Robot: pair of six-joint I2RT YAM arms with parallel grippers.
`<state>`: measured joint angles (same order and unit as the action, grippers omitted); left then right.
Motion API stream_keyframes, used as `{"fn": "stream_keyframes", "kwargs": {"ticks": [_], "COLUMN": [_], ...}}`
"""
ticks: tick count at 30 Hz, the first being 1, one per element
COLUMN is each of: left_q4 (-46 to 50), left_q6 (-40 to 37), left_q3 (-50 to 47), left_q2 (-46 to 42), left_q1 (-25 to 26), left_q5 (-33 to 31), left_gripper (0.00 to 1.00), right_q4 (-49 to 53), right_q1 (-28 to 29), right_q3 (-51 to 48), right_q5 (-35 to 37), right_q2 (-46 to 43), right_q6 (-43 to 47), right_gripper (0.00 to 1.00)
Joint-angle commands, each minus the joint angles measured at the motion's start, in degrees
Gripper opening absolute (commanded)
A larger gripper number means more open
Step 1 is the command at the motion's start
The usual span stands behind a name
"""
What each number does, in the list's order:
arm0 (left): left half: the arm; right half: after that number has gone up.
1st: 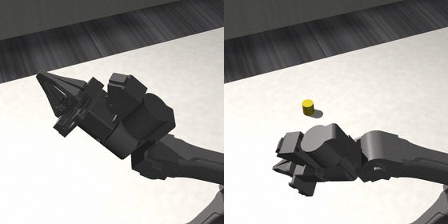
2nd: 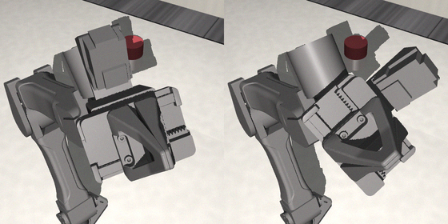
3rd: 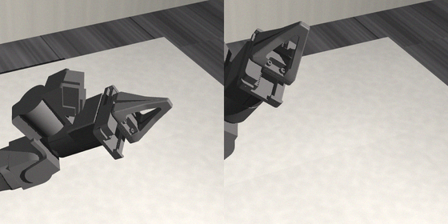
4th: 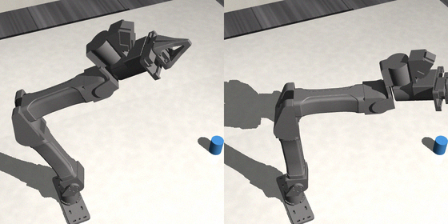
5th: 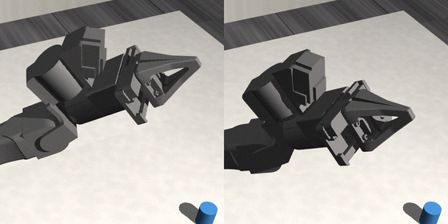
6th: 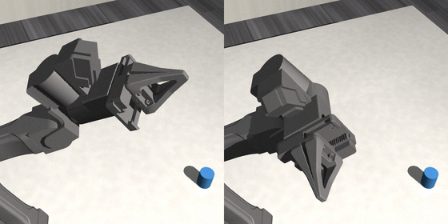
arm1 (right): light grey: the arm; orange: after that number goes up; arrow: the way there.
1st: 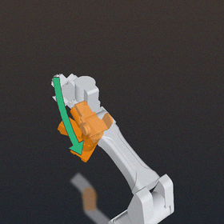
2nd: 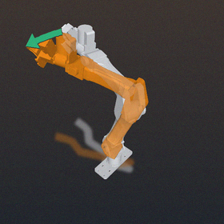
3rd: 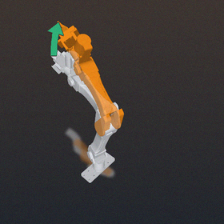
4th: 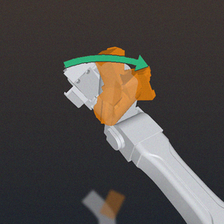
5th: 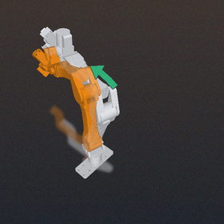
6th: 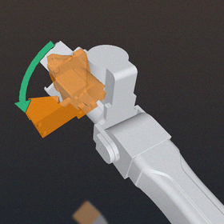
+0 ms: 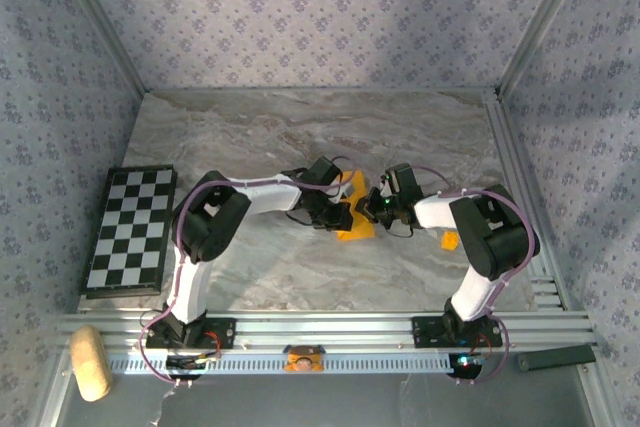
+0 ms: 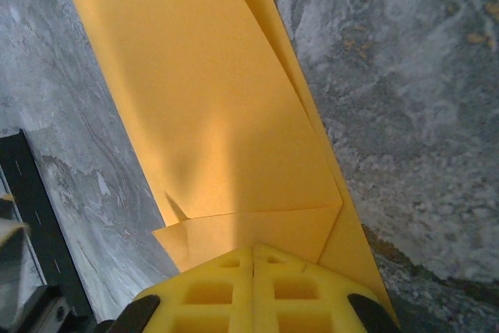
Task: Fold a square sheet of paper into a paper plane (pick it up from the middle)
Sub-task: Fold the triangle a second time at the center of the table.
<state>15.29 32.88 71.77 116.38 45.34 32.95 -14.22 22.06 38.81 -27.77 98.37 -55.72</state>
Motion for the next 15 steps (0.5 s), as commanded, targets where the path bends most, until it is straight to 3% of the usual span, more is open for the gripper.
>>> {"fn": "stream_keyframes", "kwargs": {"ticks": [1, 15], "left_q4": [-0.7, -5.1], "left_q6": [-0.1, 3.4], "left_q3": [-2.4, -10.4], "left_q2": [-0.6, -4.5], "left_q1": [-0.2, -0.2], "left_q5": [-0.6, 0.9], "left_gripper": [0.07, 0.07], "right_q4": [4.7, 5.2], "right_q1": [0.2, -0.6], "right_q3": [-1.8, -1.9], "right_q5": [3.0, 3.0], "right_q2": [1.7, 2.0], "right_q6": [0.7, 1.3], "right_gripper": [0.04, 0.04]}}
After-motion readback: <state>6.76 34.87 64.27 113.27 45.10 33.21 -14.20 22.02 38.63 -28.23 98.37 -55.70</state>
